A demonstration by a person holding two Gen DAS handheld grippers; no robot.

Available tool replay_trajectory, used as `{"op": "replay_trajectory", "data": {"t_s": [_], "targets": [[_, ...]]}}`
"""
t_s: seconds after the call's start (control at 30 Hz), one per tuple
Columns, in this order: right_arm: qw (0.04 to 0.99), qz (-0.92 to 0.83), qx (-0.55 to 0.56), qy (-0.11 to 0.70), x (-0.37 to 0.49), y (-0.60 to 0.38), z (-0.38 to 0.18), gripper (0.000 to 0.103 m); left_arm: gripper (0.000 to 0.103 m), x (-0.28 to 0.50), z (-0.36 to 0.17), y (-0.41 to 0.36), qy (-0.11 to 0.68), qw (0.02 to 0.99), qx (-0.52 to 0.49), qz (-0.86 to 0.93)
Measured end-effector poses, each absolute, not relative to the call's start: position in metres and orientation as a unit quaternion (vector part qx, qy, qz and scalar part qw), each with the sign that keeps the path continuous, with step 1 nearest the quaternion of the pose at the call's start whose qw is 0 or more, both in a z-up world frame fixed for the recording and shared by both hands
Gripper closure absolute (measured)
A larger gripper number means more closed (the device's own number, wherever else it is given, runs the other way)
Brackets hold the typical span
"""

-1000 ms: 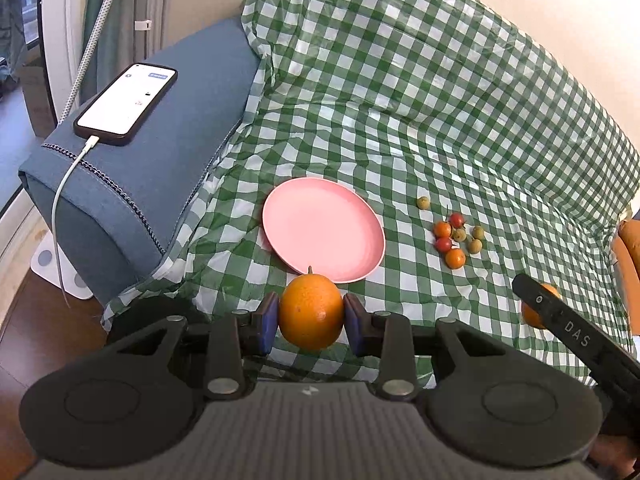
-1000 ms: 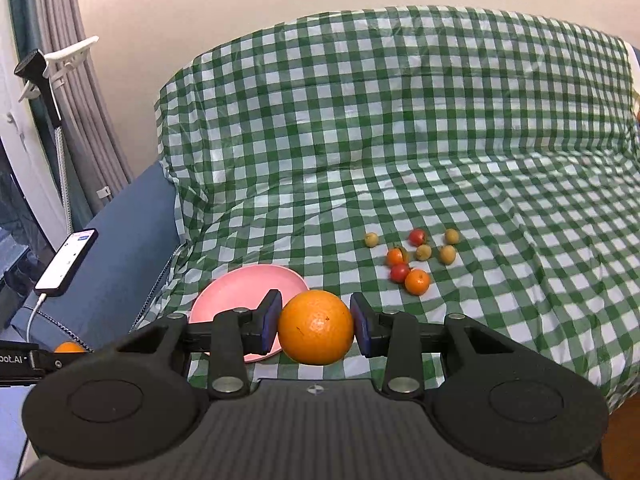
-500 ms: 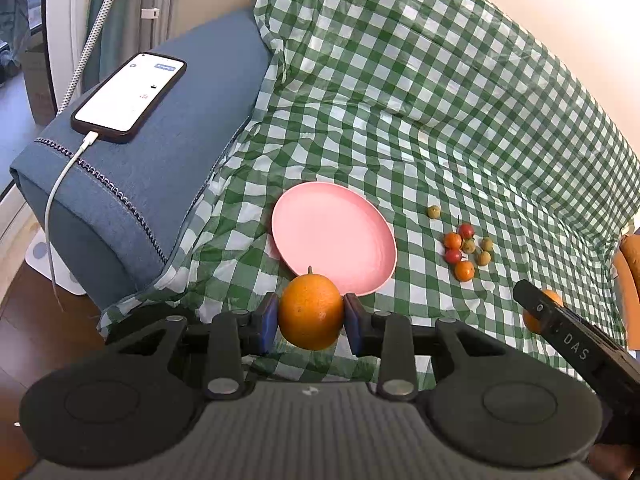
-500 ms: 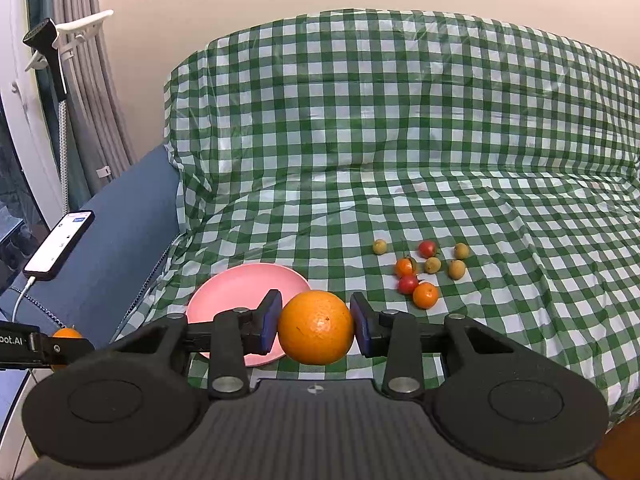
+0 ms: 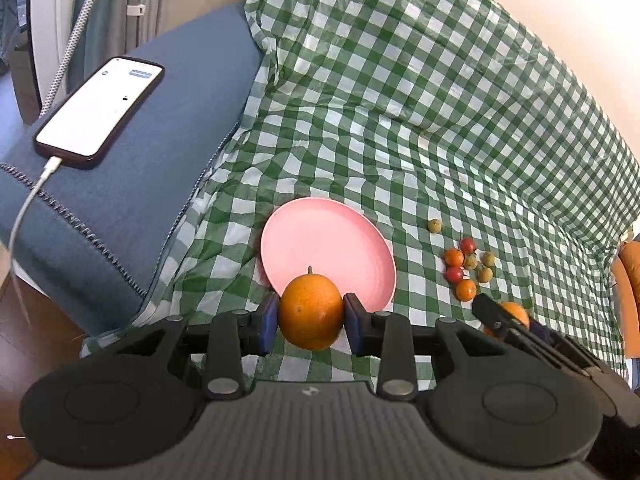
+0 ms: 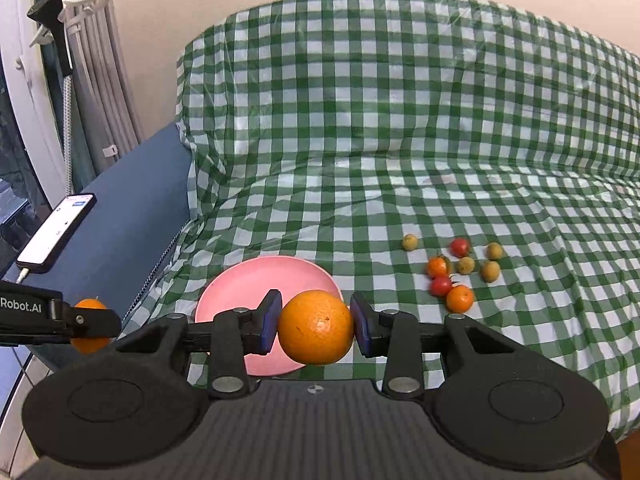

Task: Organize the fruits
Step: 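Carry the held mandarins in both tools over to the pink plate, then lower both tools over the pink plate and open them to release the mandarins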

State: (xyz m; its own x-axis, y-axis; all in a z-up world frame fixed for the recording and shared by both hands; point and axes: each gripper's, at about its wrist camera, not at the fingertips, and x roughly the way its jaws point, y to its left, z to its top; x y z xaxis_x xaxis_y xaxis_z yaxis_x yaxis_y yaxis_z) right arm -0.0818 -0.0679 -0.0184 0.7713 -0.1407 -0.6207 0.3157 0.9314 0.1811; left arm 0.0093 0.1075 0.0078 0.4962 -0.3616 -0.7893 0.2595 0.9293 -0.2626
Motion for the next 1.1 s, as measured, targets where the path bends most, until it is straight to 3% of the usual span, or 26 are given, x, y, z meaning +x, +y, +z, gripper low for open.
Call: {"op": "replay_trajectory", "data": {"t_s": [0.3,0.7,1.1], "targets": [[0.904,-0.107,0.187,0.370,-0.028,-0.077,-0.057,0.064,0.065,0.053,-0.032,0.077,0.505,0.843,-0.042,-0.179],[0.885,-0.106,0.177,0.418,0.027,-0.083,-0.100,0.064,0.065,0.107,-0.100,0.048,0.554,0.817,-0.009,-0.161],[0.874,-0.110,0.168,0.442,0.054,-0.089,-0.131,0.064,0.065,0.130,-0.131,0.031,0.566,0.809,0.025,-0.156]]}}
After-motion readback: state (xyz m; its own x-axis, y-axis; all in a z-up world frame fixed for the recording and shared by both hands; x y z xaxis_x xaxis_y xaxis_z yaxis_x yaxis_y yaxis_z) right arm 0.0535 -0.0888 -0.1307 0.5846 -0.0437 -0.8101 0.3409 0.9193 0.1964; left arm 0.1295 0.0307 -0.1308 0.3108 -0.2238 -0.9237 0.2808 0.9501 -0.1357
